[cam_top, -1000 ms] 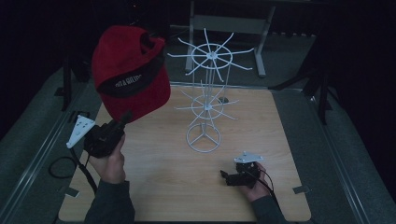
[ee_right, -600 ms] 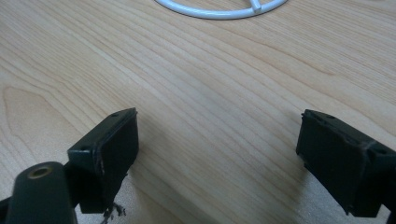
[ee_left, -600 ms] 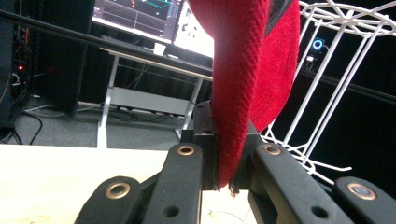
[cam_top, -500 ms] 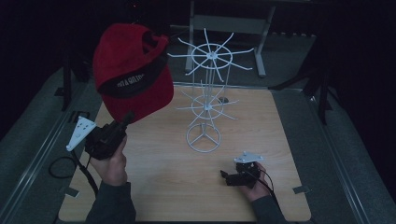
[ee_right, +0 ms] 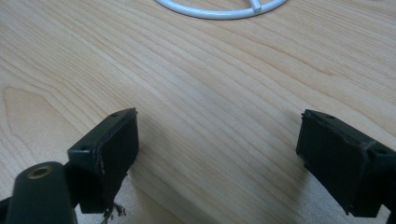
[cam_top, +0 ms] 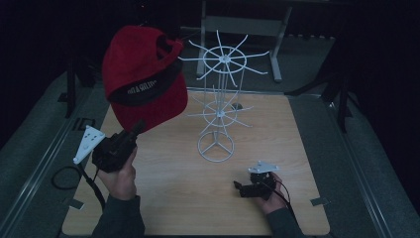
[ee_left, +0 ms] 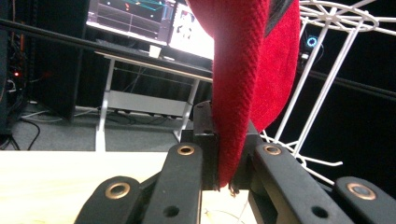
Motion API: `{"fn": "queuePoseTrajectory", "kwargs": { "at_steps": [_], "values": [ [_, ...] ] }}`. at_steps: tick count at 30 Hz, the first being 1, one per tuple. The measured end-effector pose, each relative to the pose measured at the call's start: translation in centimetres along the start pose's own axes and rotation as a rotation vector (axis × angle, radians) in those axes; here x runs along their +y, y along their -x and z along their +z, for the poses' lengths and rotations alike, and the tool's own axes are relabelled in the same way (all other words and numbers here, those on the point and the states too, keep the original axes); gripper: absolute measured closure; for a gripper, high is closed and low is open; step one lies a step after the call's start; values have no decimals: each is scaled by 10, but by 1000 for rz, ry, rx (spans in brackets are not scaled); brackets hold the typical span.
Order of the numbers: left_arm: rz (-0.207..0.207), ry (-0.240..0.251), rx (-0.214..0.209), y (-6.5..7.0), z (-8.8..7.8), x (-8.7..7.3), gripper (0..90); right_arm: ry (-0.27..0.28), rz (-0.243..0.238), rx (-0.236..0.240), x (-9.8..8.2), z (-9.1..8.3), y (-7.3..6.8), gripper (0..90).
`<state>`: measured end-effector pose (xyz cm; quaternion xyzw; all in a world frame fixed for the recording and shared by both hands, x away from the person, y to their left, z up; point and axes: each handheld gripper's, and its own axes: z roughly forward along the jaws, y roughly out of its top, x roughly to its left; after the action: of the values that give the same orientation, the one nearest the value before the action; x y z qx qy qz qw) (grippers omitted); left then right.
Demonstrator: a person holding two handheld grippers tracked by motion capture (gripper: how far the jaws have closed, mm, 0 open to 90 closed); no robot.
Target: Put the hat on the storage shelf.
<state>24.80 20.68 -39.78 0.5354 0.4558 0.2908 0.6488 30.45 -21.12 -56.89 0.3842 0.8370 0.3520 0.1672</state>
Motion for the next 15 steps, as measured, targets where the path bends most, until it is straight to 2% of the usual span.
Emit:
{"fn": "queuePoseTrajectory", "kwargs": {
  "at_steps": [8,15],
  "values": [
    [18,-15,-1,5,0,-4,857,0,0,0,0,0,0,128],
    [-8,-34,-3,7,1,-14,857,1,-2,-1,0,0,0,128]
  ]
}}
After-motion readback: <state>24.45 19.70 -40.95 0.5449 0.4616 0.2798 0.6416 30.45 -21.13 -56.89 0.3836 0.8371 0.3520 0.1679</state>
